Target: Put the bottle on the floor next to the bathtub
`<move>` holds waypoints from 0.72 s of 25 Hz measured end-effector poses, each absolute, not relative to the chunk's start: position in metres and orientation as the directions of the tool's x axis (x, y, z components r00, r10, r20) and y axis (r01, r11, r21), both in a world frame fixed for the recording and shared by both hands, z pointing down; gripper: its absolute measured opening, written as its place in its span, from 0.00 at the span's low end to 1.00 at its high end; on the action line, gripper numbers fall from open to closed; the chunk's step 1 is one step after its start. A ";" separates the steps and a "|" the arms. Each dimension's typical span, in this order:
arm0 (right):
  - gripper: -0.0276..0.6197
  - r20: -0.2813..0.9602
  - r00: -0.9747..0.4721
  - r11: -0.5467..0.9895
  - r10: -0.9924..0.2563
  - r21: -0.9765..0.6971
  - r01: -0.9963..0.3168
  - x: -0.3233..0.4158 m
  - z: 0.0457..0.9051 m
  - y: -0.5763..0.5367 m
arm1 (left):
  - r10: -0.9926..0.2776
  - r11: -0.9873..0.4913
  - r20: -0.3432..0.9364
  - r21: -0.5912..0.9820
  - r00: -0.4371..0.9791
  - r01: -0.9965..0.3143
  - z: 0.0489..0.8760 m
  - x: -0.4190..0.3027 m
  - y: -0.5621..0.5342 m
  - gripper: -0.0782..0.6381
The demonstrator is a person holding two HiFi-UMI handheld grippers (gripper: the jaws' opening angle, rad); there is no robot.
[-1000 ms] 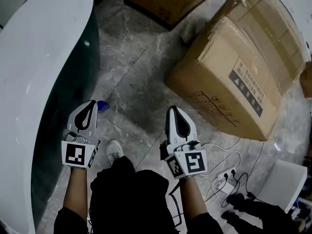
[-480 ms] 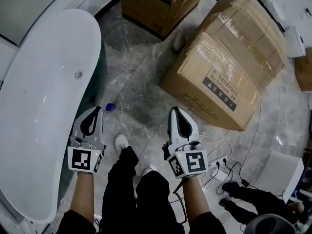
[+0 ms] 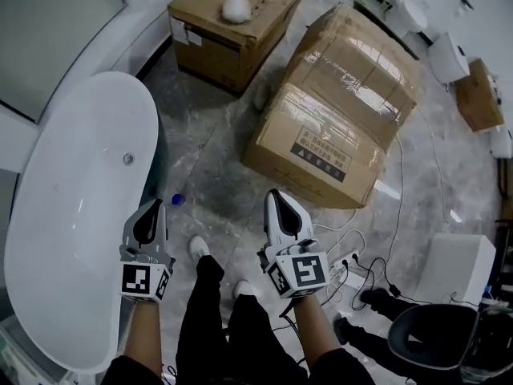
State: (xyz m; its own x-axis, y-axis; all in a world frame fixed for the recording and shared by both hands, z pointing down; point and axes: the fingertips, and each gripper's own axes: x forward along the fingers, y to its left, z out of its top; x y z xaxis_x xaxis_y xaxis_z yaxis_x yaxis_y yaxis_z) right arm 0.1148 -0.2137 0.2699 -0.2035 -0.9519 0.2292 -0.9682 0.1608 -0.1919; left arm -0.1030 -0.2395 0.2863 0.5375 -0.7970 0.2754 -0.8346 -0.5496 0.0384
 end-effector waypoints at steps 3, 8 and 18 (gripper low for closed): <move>0.06 0.232 -0.188 0.150 -0.954 -0.174 -0.973 0.120 0.237 -0.206 | -0.783 -0.566 0.269 0.068 0.562 -0.821 0.257 -0.092 -0.228 0.11; 0.06 0.198 -0.141 0.104 -0.970 -0.186 -0.977 0.127 0.191 -0.193 | -0.746 -0.618 0.249 0.085 0.617 -0.782 0.208 -0.078 -0.213 0.11; 0.06 0.150 -0.100 0.069 -0.984 -0.203 -0.977 0.147 0.125 -0.134 | -0.747 -0.620 0.228 0.101 0.625 -0.778 0.136 -0.057 -0.157 0.11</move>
State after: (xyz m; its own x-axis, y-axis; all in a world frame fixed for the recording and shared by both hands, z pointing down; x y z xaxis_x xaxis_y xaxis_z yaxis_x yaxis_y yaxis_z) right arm 0.1470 -0.1335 0.1253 -0.1003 -0.9836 0.1496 -0.9767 0.0686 -0.2034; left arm -0.0569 -0.1573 0.1357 0.6249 -0.7467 0.2279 -0.7779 -0.6202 0.1009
